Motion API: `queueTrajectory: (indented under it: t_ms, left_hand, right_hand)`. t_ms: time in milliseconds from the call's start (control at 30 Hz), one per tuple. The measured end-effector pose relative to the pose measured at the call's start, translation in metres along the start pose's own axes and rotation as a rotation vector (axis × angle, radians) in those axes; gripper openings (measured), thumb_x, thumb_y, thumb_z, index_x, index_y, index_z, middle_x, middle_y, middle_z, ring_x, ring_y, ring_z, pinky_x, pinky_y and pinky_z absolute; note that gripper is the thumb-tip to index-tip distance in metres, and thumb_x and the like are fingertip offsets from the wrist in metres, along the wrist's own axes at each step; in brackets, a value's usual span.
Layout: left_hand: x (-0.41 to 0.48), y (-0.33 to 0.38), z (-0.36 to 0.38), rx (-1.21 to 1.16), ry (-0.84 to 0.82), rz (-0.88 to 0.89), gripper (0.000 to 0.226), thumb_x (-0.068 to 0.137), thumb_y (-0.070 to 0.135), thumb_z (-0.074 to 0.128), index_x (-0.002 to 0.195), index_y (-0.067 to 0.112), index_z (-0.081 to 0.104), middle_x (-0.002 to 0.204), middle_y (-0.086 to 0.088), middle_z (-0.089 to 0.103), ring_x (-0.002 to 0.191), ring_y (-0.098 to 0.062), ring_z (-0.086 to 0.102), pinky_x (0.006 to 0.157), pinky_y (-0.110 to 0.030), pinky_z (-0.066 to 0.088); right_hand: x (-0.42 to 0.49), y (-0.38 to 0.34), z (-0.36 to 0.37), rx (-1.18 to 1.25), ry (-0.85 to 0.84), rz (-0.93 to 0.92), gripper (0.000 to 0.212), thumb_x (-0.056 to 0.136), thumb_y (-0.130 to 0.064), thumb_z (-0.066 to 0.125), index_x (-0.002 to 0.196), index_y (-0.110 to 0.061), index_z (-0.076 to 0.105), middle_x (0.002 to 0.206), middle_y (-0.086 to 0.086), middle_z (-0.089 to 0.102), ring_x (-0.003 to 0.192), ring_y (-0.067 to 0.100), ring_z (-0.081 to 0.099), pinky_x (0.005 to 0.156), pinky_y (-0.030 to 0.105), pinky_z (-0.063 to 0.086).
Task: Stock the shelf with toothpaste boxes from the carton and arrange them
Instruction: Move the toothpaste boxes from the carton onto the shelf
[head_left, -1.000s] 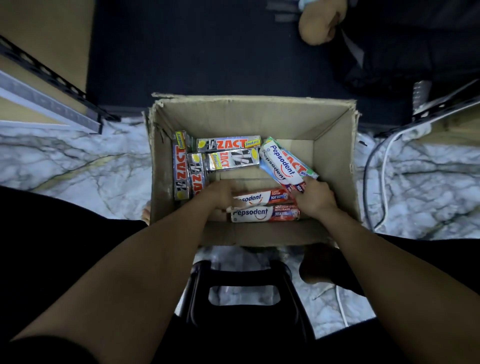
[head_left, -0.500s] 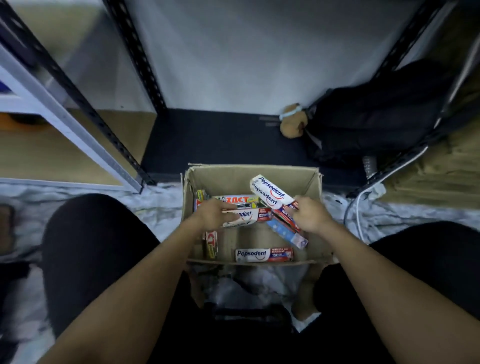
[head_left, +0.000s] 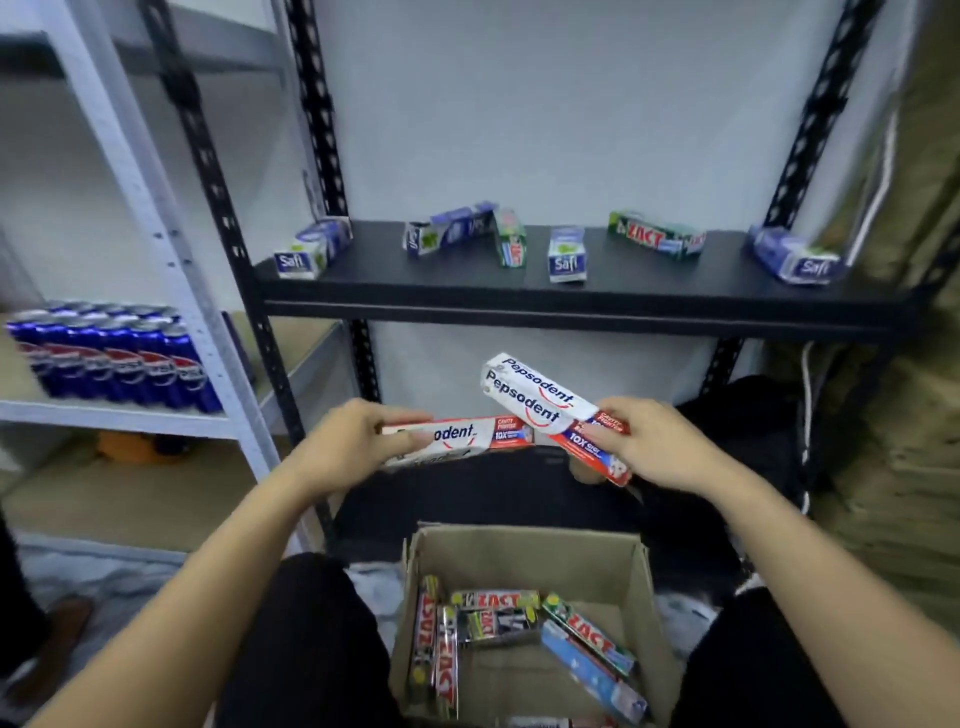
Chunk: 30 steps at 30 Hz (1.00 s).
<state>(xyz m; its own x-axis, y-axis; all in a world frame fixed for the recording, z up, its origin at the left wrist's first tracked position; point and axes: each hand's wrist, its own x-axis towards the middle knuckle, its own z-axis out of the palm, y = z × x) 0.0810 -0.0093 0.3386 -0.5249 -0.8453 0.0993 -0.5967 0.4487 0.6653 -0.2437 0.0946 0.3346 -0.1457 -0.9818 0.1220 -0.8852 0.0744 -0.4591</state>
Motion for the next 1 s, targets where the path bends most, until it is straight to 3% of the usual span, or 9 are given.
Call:
queueTrajectory:
  t_ms: [167, 233, 300, 433, 533, 667, 767, 900, 1000]
  left_hand:
    - [-0.005, 0.040, -0.057, 0.029, 0.161, 0.086, 0.029, 0.088, 0.043, 0.069, 0.117, 0.039, 0.071, 0.092, 0.013, 0.074, 0.057, 0.010, 0.056, 0.052, -0.010, 0.038]
    - [-0.002, 0.049, -0.075, 0.026, 0.232, 0.109, 0.033, 0.087, 0.048, 0.069, 0.118, 0.038, 0.071, 0.097, 0.016, 0.074, 0.069, 0.011, 0.062, 0.061, -0.012, 0.047]
    - [0.007, 0.054, -0.086, 0.009, 0.316, 0.105, 0.038, 0.084, 0.056, 0.068, 0.118, 0.038, 0.072, 0.100, 0.019, 0.074, 0.084, 0.006, 0.066, 0.075, -0.024, 0.054]
    - [0.032, 0.066, -0.095, 0.020, 0.498, 0.093, 0.033, 0.088, 0.049, 0.068, 0.118, 0.035, 0.073, 0.097, 0.015, 0.074, 0.070, 0.010, 0.058, 0.060, -0.009, 0.039]
    - [0.055, 0.074, -0.095, 0.024, 0.615, 0.072, 0.033, 0.092, 0.043, 0.066, 0.122, 0.030, 0.071, 0.092, 0.008, 0.071, 0.066, 0.005, 0.055, 0.054, -0.005, 0.036]
    - [0.089, 0.071, -0.091, -0.003, 0.710, 0.037, 0.036, 0.093, 0.041, 0.065, 0.123, 0.022, 0.071, 0.105, -0.003, 0.076, 0.072, -0.008, 0.059, 0.065, -0.021, 0.042]
    - [0.119, 0.063, -0.083, -0.019, 0.716, 0.001, 0.037, 0.092, 0.041, 0.064, 0.122, 0.020, 0.072, 0.102, -0.005, 0.077, 0.073, -0.014, 0.064, 0.068, -0.024, 0.045]
    - [0.155, 0.061, -0.061, 0.034, 0.659, -0.070, 0.037, 0.092, 0.040, 0.065, 0.124, 0.021, 0.070, 0.113, -0.009, 0.074, 0.102, -0.024, 0.067, 0.083, -0.028, 0.046]
    - [0.176, 0.061, -0.050, 0.134, 0.631, -0.084, 0.037, 0.093, 0.042, 0.064, 0.126, 0.026, 0.068, 0.118, -0.011, 0.071, 0.110, -0.031, 0.064, 0.090, -0.037, 0.049]
  right_hand:
    - [0.010, -0.042, -0.059, 0.045, 0.125, -0.065, 0.026, 0.092, -0.042, 0.061, 0.114, -0.028, 0.067, 0.104, -0.009, 0.071, 0.094, 0.012, 0.065, 0.085, 0.036, 0.051]
    - [0.019, -0.054, -0.080, 0.073, 0.161, -0.075, 0.027, 0.091, -0.043, 0.062, 0.113, -0.028, 0.067, 0.105, -0.009, 0.072, 0.093, 0.011, 0.067, 0.085, 0.038, 0.053]
    - [0.034, -0.060, -0.098, 0.058, 0.201, -0.069, 0.028, 0.090, -0.043, 0.062, 0.113, -0.027, 0.066, 0.106, -0.008, 0.072, 0.094, 0.013, 0.067, 0.086, 0.039, 0.053]
    - [0.065, -0.066, -0.125, 0.063, 0.308, -0.017, 0.027, 0.091, -0.039, 0.062, 0.111, -0.021, 0.067, 0.105, -0.002, 0.069, 0.096, 0.019, 0.064, 0.087, 0.035, 0.050]
    - [0.086, -0.059, -0.135, 0.115, 0.390, 0.064, 0.021, 0.092, -0.035, 0.061, 0.102, -0.019, 0.070, 0.096, 0.004, 0.067, 0.092, 0.024, 0.063, 0.079, 0.033, 0.048]
    - [0.115, -0.038, -0.129, 0.316, 0.535, 0.167, 0.021, 0.090, -0.029, 0.062, 0.102, -0.015, 0.072, 0.098, 0.007, 0.073, 0.084, 0.025, 0.066, 0.070, 0.032, 0.050]
    - [0.137, -0.022, -0.121, 0.342, 0.675, 0.273, 0.026, 0.093, -0.025, 0.057, 0.114, -0.011, 0.064, 0.114, 0.012, 0.067, 0.097, 0.027, 0.060, 0.076, 0.029, 0.043]
    - [0.159, -0.003, -0.111, 0.138, 0.436, 0.275, 0.046, 0.088, -0.019, 0.063, 0.133, -0.012, 0.051, 0.130, 0.013, 0.060, 0.115, 0.030, 0.056, 0.084, 0.028, 0.040]
    - [0.170, 0.009, -0.103, 0.081, 0.470, 0.246, 0.049, 0.085, -0.012, 0.065, 0.132, -0.010, 0.052, 0.130, 0.014, 0.060, 0.116, 0.032, 0.055, 0.089, 0.029, 0.041]
